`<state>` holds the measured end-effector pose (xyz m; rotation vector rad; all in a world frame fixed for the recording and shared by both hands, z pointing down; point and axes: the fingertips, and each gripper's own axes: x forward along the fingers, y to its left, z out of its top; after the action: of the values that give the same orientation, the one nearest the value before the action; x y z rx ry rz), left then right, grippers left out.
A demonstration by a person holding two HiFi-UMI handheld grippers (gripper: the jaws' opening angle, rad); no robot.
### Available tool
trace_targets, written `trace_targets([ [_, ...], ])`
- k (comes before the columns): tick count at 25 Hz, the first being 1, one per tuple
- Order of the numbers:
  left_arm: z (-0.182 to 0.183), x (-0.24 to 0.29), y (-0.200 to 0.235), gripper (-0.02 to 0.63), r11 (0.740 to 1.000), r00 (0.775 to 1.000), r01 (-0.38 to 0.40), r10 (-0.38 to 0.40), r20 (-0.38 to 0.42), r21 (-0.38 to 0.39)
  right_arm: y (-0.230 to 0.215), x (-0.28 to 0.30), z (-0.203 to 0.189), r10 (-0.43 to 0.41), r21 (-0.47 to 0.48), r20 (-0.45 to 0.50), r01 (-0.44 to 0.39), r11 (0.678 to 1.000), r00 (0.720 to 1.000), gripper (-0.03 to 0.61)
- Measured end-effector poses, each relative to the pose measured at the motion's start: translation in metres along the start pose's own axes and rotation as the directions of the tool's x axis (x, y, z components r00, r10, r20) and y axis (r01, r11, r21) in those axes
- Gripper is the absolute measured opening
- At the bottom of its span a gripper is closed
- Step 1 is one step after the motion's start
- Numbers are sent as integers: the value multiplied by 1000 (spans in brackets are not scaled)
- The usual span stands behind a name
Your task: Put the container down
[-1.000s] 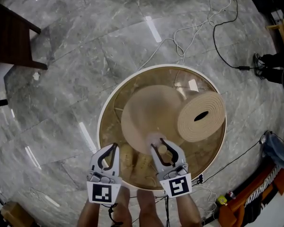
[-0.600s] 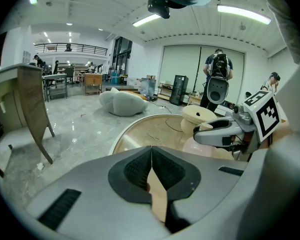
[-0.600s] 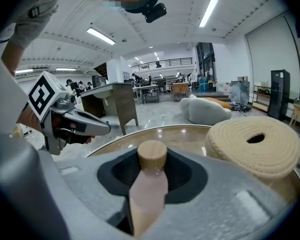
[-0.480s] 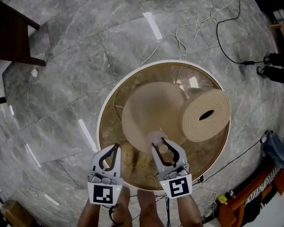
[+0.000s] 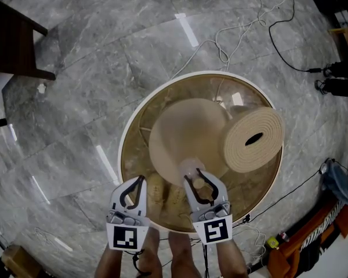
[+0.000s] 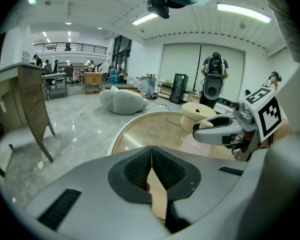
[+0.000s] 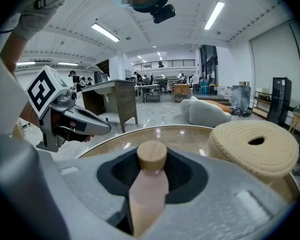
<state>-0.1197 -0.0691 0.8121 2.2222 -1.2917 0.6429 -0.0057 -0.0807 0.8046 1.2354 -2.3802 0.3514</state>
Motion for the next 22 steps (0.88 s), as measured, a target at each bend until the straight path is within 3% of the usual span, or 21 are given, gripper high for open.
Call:
trace_targets([
  [19,3,-11,-6,20,1000,1000,-9,9,17,-8,6,-3,-9,15,3,-47,-14,1000,999,143],
  [22,3,-10,-6,20,1000,1000,-10,10,14,-13,12,-2,-12,32,10,-54,-32,999,998,188],
])
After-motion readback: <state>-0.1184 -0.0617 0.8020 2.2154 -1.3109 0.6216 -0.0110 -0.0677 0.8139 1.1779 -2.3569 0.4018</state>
